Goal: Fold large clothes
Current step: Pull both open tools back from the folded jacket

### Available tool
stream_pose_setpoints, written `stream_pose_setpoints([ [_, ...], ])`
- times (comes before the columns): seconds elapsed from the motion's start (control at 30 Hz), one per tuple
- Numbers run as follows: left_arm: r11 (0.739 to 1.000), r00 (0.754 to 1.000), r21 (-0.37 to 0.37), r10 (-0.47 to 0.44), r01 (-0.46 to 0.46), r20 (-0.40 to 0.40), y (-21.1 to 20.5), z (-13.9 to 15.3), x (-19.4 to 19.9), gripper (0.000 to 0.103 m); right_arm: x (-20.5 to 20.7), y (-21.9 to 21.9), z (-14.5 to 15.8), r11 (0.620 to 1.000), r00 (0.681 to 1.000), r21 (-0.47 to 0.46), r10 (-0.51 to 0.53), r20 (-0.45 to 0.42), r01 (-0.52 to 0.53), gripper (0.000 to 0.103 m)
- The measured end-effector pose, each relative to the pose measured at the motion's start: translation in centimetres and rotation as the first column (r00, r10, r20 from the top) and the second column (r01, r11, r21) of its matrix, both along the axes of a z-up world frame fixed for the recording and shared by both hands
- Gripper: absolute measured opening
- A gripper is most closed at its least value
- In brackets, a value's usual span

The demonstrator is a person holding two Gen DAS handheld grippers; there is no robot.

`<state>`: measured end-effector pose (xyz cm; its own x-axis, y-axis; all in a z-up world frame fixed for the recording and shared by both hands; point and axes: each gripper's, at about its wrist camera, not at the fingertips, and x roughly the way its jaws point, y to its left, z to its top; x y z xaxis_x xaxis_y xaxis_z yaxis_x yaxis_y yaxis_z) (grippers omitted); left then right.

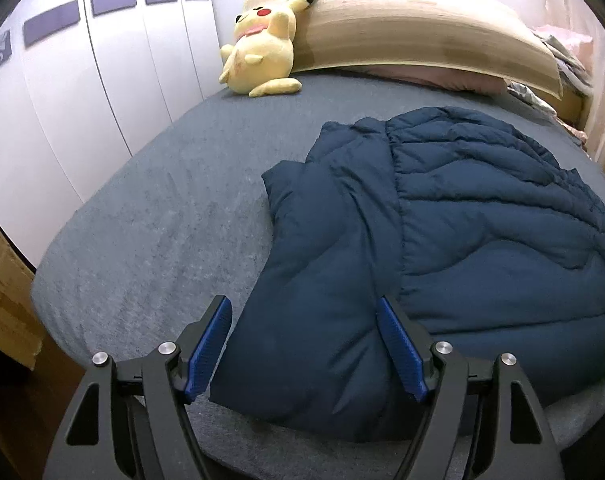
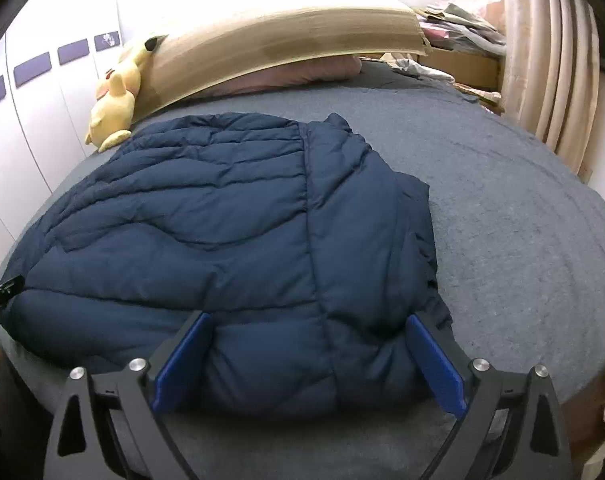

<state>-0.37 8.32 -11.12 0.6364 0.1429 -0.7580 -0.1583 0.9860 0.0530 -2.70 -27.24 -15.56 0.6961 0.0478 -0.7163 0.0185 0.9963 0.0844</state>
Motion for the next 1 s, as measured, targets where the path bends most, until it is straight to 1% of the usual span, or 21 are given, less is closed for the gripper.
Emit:
stream_pose_setpoints([
  [0.13,1.0,1.0,-0.005,0.001,-0.001,-0.004,0.2,0.0,-0.1,0.077,-0.2,-0.4,0.5,1.0,1.0,0.021,-0.002,0.005,0.002,0.099],
  [0.23,1.0,1.0,-0.011,0.005,-0.005,-0.005,0.2,0.2,-0.5,0.077,-1.1,-0.6,1.9,1.0,0.998,0.02,-0.014,0.055,0.013,0.099],
  [0.27,1.0,1.0,-0.014,0.007,-0.007,-0.005,0.3,0.3,-0.5,0.077,-1.2,-0.7,2.0,1.0,0.998,0.022,-0.014,0.057,0.013,0.099],
  [0.37,0.999,1.0,-0.041,0.014,-0.014,-0.008,0.6,0.8,-0.6,0.076,0.0,-1.3,0.6,1.0,1.0,0.017,-0.02,-0.017,0.02,0.099],
  [0.43,0.998,1.0,-0.053,0.016,-0.016,0.003,0.8,1.9,-1.3,0.076,-0.3,-1.9,1.4,0.998,0.999,0.047,-0.043,-0.009,0.043,0.099],
  [0.5,0.997,0.999,-0.075,0.014,-0.011,0.049,0.8,3.7,-2.5,0.077,-1.2,-2.3,3.5,0.995,0.998,0.082,-0.051,0.023,0.049,0.099],
  [0.53,0.997,0.997,-0.082,0.012,-0.006,0.073,0.7,4.5,-3.1,0.077,-2.0,-2.3,5.2,0.995,0.998,0.095,-0.04,0.055,0.035,0.099],
  [0.57,0.996,0.995,-0.088,0.002,0.007,0.104,0.3,5.7,-3.9,0.079,-2.7,-2.1,6.4,0.996,0.997,0.092,-0.03,0.077,0.023,0.099],
  [0.63,0.995,0.987,-0.094,-0.029,0.044,0.157,-0.8,8.1,-5.4,0.087,-4.1,-1.3,8.8,0.997,0.993,0.072,-0.006,0.118,-0.002,0.099],
  [0.67,0.993,0.983,-0.097,-0.043,0.061,0.176,-1.3,8.9,-5.9,0.088,-4.7,-0.6,10.0,0.997,0.991,0.072,0.011,0.134,-0.02,0.099],
  [0.7,0.991,0.979,-0.101,-0.064,0.085,0.195,-2.0,9.9,-6.6,0.088,-5.4,-0.2,10.9,0.996,0.99,0.08,0.025,0.14,-0.036,0.103],
  [0.8,0.984,0.972,-0.115,-0.113,0.139,0.207,-3.5,11.6,-7.8,0.088,-7.0,1.2,12.2,0.99,0.992,0.118,0.06,0.113,-0.073,0.103],
  [0.9,0.975,0.97,-0.14,-0.143,0.172,0.199,-4.6,12.6,-9.1,0.088,-8.7,2.1,12.1,0.985,0.992,0.156,0.055,0.112,-0.072,0.103],
  [1.0,0.97,0.97,-0.163,-0.147,0.18,0.196,-5.2,13.0,-10.1,0.088,-10.5,2.8,11.6,0.986,0.994,0.158,0.037,0.104,-0.054,0.103],
])
